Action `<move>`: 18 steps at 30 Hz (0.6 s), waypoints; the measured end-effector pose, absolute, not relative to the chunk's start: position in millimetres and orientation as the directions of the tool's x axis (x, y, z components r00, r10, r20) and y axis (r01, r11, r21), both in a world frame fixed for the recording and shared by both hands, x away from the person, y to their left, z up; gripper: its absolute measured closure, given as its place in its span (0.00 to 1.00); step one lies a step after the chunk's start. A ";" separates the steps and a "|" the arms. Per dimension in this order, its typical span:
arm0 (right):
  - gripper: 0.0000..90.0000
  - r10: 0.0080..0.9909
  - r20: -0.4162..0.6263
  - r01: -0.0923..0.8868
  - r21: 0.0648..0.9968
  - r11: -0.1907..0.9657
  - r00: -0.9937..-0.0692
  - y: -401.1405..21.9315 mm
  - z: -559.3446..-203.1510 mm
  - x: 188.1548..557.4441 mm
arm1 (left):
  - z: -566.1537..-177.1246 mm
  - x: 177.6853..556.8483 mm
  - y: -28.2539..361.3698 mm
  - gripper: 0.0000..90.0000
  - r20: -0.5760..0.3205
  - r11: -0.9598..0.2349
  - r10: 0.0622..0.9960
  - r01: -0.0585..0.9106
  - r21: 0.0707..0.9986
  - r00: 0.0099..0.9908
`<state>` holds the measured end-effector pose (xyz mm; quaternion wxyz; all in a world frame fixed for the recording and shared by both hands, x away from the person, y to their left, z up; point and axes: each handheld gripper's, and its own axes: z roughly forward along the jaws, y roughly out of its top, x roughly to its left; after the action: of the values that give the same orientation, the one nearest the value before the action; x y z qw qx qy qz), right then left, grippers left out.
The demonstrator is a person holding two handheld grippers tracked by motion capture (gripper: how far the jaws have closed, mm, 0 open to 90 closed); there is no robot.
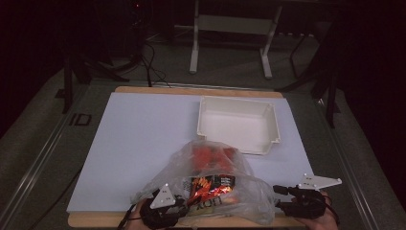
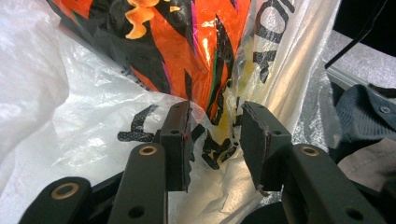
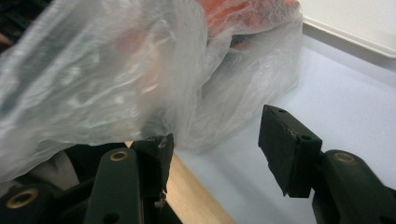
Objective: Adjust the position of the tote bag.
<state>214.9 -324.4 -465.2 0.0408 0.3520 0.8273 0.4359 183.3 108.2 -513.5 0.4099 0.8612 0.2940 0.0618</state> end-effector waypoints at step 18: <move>0.98 0.662 0.179 0.473 0.830 0.295 -0.728 -341.3 -437.4 206.7 | -502.5 181.8 105.0 0.70 -0.109 -0.473 0.560 0.424 0.772 0.822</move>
<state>206.7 -341.3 -437.4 0.0997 0.3553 0.7985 0.4756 181.8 105.0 -502.5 0.4251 0.8544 0.2879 0.0797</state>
